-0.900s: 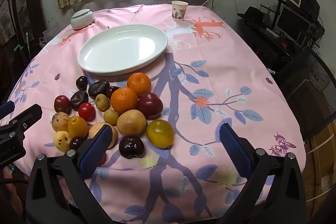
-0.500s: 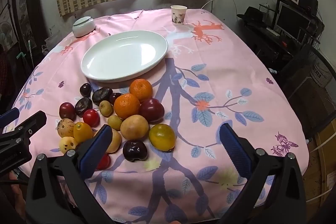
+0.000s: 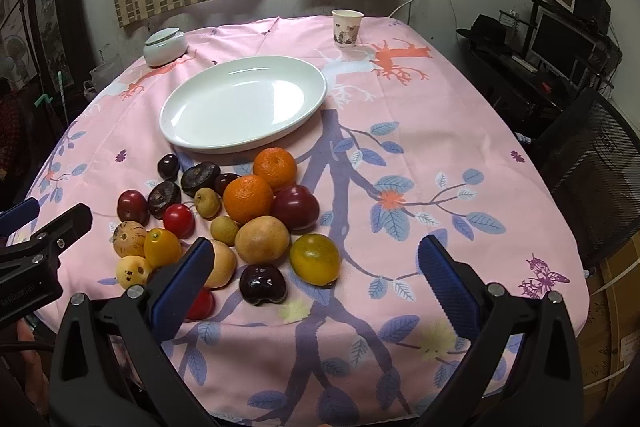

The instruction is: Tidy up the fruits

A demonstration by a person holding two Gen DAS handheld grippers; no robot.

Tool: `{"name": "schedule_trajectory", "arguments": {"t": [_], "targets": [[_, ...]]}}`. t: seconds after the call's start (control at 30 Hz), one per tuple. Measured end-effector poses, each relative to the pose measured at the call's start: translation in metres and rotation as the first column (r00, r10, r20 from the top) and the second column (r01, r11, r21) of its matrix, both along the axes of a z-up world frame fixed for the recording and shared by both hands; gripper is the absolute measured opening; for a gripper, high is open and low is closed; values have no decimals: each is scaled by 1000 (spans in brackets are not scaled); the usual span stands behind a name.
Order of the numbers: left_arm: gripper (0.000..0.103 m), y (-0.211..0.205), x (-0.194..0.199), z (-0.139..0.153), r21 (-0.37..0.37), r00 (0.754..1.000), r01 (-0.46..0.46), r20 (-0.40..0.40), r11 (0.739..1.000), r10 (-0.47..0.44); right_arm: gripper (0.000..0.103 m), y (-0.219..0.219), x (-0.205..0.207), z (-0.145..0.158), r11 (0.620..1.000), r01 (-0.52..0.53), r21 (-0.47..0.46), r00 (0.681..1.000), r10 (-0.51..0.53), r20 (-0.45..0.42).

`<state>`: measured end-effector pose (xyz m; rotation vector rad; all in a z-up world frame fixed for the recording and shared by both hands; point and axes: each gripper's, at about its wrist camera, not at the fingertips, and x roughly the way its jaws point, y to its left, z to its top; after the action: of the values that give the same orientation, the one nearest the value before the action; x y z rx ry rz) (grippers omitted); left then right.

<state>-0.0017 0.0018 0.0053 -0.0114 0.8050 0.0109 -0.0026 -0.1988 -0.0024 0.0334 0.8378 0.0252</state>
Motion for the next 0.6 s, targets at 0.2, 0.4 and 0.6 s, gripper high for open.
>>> {"name": "schedule_trajectory", "arguments": {"t": [0.2, 0.4, 0.6], "targets": [[101, 1, 0, -2, 0, 1000, 3, 1, 1000, -3, 102, 10, -3, 1, 999, -22, -48, 1000, 22, 19], [101, 1, 0, -2, 0, 1000, 4, 2, 1000, -4, 102, 11, -1, -1, 999, -19, -44, 1000, 19, 7], [101, 3, 2, -4, -5, 1000, 3, -4, 1000, -3, 102, 13, -1, -1, 998, -18, -60, 1000, 18, 10]]}}
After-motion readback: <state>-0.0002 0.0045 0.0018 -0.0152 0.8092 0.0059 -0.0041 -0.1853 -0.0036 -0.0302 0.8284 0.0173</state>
